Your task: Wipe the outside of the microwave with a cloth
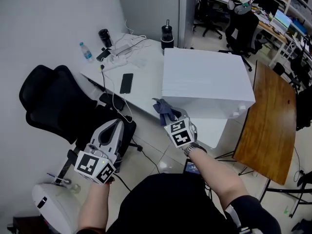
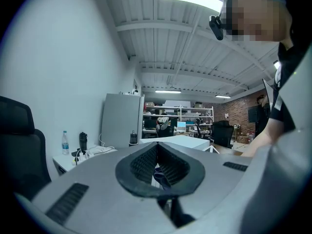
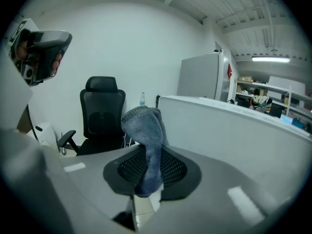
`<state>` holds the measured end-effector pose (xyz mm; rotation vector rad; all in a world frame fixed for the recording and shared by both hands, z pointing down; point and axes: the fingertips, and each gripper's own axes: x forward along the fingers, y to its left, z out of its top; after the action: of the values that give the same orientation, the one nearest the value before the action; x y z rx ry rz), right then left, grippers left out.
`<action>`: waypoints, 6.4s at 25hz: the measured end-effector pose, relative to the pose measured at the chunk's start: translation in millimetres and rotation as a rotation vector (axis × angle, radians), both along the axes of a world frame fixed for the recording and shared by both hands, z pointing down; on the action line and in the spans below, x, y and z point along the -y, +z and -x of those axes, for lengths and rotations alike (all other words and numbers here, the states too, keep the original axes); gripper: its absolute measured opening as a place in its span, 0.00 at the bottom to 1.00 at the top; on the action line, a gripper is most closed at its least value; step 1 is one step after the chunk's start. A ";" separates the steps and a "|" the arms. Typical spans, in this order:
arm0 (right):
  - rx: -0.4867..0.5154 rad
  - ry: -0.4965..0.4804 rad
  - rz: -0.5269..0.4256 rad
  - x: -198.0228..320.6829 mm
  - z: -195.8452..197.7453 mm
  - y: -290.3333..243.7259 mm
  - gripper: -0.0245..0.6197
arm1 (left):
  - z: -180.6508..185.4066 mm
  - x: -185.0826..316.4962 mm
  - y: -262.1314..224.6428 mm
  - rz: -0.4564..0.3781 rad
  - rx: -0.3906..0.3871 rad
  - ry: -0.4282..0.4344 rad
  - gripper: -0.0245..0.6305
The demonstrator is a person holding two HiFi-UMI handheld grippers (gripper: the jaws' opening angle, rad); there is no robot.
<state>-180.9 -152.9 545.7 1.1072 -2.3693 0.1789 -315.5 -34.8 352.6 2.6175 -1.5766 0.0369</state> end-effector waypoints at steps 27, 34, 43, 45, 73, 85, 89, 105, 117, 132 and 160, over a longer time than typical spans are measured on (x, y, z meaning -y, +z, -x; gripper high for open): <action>-0.047 0.191 0.034 14.0 -105.7 6.8 0.14 | -52.4 30.1 5.5 0.018 -0.019 0.135 0.04; -0.048 0.248 0.036 13.9 -152.5 5.5 0.14 | -82.2 31.0 3.5 0.021 -0.013 0.161 0.04; -0.051 0.308 0.045 12.7 -222.4 4.1 0.14 | -131.3 27.4 0.2 0.033 -0.003 0.180 0.04; -0.049 0.319 0.046 12.3 -236.3 4.3 0.14 | -140.8 25.9 0.7 0.035 -0.001 0.177 0.04; -0.042 0.436 0.036 -13.6 -394.5 -4.5 0.14 | -254.8 -5.7 0.4 0.043 0.013 0.188 0.04; 0.033 0.375 -0.033 -38.4 -427.5 -55.8 0.14 | -301.0 -30.0 2.0 0.052 0.016 0.203 0.04; 0.096 0.267 -0.064 -56.9 -415.4 -87.8 0.14 | -324.2 -35.4 4.2 0.056 0.015 0.242 0.04; 0.302 -0.426 -0.156 -176.5 -329.0 -206.2 0.14 | -415.7 -75.9 -5.9 0.031 -0.027 0.499 0.37; 0.298 -0.717 -0.116 -227.3 -296.2 -210.0 0.14 | -423.4 -112.4 -25.1 -0.030 -0.046 0.571 0.24; 0.184 -0.591 -0.173 -200.2 -260.4 -189.2 0.16 | -345.8 -97.7 1.4 -0.025 0.093 0.217 0.14; 0.168 -0.195 -0.228 17.4 -153.7 -185.9 0.04 | -99.8 83.8 136.0 0.207 0.112 -0.232 0.14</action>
<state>-27.2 -170.3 359.7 0.9856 -2.6838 -0.0717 -215.7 -118.6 488.6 2.3001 -1.7959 0.3183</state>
